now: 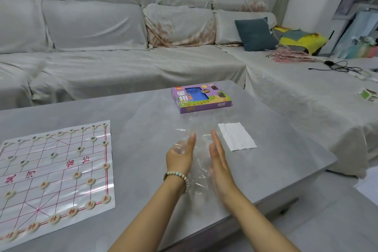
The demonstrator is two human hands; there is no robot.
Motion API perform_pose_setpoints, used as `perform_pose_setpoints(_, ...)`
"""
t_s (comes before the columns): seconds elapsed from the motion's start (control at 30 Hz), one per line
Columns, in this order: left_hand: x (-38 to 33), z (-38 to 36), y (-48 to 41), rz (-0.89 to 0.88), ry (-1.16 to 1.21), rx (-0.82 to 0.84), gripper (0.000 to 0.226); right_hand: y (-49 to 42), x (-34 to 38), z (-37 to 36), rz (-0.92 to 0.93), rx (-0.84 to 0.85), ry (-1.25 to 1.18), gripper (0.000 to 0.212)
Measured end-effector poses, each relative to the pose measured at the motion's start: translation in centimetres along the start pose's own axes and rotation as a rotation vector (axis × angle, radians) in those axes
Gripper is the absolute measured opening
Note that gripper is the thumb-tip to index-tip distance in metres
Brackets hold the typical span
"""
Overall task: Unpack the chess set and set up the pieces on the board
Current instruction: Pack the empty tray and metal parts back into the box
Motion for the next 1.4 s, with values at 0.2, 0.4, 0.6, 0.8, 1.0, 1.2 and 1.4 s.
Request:
perform_pose_setpoints(0.2,-0.5,-0.8,0.6,0.041,0.098,-0.039,0.055,0.2,0.4,-3.2,-0.04,0.049,-0.179,0.061)
perform_pose_setpoints(0.4,-0.3,-0.7,-0.9,0.134,0.508,-0.068,0.042,-0.2,-0.1,-3.9,-0.022,-0.043,0.035,0.063)
perform_pose_setpoints(0.6,2.6,-0.4,-1.4,0.266,0.551,-0.108,0.062,-1.9,0.1,-2.9,0.073,-0.251,0.0,0.027)
perform_pose_setpoints(0.8,2.2,-3.9,1.3,0.241,0.488,0.309,0.066,-3.6,-0.3,-0.9,-0.115,-0.415,-0.414,0.04)
perform_pose_setpoints(1.0,1.1,-2.9,-1.0,0.051,0.312,-0.074,0.043,-4.6,-0.7,-1.6,-0.229,-0.147,-0.474,0.053)
perform_pose_setpoints(1.2,1.4,-1.7,-5.0,-0.033,0.098,-0.109,0.021,-9.0,-1.0,5.7,-0.017,-0.25,0.326,0.04)
perform_pose_setpoints(1.4,3.8,-1.4,-7.9,-0.047,-0.04,-0.154,0.041,-10.1,-7.0,12.0,-0.316,-0.146,1.111,0.05)
Point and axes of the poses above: each hand's wrist, its own y-axis away from the middle knuckle, its own z-axis out of the back of the hand, x = y × z, the point moved 4 cm from there along -y, towards the middle knuckle
